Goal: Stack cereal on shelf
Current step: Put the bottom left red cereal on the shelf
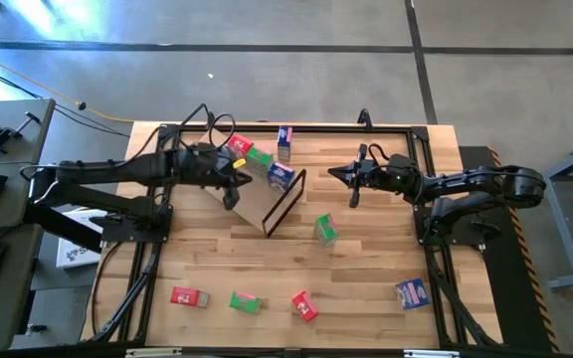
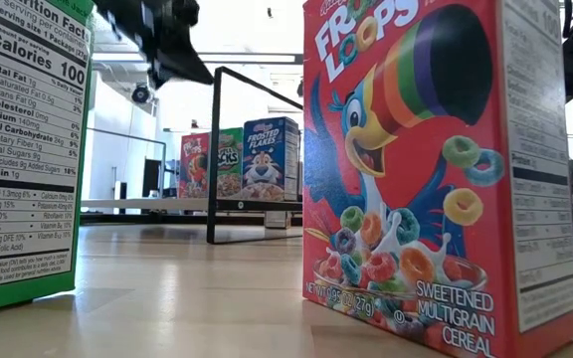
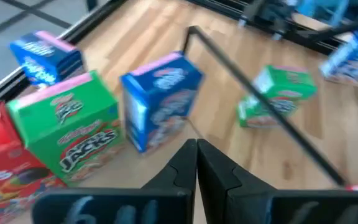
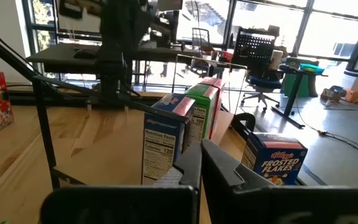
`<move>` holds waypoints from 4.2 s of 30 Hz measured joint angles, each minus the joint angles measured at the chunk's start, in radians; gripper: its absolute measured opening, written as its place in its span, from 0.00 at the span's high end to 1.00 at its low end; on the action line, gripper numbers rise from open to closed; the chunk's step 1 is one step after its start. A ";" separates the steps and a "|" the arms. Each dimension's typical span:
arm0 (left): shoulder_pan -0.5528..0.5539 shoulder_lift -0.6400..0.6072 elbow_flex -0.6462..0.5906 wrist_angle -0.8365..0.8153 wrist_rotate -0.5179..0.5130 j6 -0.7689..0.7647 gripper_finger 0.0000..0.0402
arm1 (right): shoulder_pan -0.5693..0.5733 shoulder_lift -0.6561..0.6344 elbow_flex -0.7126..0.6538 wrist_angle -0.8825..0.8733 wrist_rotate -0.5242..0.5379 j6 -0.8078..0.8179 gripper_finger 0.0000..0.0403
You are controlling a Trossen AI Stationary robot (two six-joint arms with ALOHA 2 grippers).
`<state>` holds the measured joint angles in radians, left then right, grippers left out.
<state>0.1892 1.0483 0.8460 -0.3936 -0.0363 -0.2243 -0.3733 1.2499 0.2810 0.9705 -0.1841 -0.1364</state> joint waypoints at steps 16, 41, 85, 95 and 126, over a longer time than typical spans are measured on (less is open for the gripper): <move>-0.217 0.134 0.374 -0.860 0.121 -0.277 0.66 | 0.000 0.000 0.000 -0.002 -0.004 0.000 1.00; -0.870 0.395 0.425 -0.888 0.277 -0.840 0.38 | 0.000 0.000 0.000 -0.011 -0.010 0.004 1.00; -1.022 0.626 0.561 -0.890 0.130 -0.846 0.38 | 0.000 0.000 0.000 -0.010 -0.010 0.005 1.00; -1.024 0.652 0.562 -0.906 0.118 -0.812 0.38 | 0.000 0.000 0.000 -0.010 -0.010 0.005 1.00; -1.030 0.664 0.593 -0.949 0.110 -0.812 0.36 | 0.000 0.000 0.000 -0.010 -0.010 0.005 1.00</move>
<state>-0.8410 1.7123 1.4387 -1.3430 0.0742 -1.0363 -0.3733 1.2499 0.2810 0.9607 -0.1937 -0.1310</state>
